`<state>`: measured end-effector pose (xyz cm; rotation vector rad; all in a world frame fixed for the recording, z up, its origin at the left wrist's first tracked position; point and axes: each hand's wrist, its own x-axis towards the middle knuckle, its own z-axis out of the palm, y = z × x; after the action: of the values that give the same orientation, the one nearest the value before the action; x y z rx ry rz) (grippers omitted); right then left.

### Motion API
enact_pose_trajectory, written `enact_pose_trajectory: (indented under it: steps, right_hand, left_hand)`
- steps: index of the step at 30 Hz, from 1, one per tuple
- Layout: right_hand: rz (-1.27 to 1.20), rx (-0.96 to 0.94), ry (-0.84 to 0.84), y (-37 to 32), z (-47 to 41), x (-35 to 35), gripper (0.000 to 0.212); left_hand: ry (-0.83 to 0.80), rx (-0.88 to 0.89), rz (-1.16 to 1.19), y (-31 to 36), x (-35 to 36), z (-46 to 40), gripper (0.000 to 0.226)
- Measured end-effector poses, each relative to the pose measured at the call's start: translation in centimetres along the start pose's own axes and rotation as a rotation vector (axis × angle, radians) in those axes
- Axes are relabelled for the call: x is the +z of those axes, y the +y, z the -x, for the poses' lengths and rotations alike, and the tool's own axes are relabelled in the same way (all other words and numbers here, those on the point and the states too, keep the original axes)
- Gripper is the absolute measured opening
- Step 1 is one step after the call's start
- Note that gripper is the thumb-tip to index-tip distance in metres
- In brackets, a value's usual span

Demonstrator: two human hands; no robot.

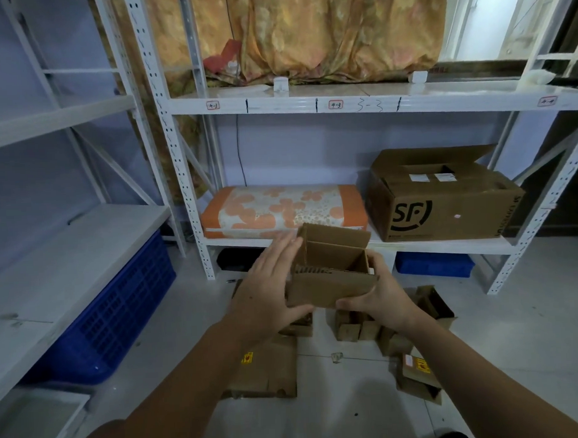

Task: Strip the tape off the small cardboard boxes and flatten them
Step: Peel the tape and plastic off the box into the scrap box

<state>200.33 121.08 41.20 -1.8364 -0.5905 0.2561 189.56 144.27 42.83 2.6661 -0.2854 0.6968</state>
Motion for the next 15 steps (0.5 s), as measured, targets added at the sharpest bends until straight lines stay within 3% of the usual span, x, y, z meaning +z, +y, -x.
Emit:
enact_pose_trajectory:
  steps: [2,5,11,15]
  right_hand:
    - [0.021,0.021,-0.021,0.1,0.0,-0.3,0.1]
    - [0.065,0.042,-0.032,0.5,0.1,-0.7,0.102]
    - [0.035,0.061,-0.01,1.2,0.5,-1.2,0.101]
    - [-0.014,0.085,-0.011,1.7,0.7,-1.1,0.101]
  left_hand:
    - [-0.016,0.179,-0.199,-0.2,-0.3,-0.2,0.103]
    - [-0.035,0.225,-0.273,-1.2,-0.4,-0.3,0.091]
    - [0.076,0.081,-0.176,-1.8,-0.2,0.4,0.083]
    - [0.022,-0.044,-0.162,-2.0,0.7,0.7,0.078]
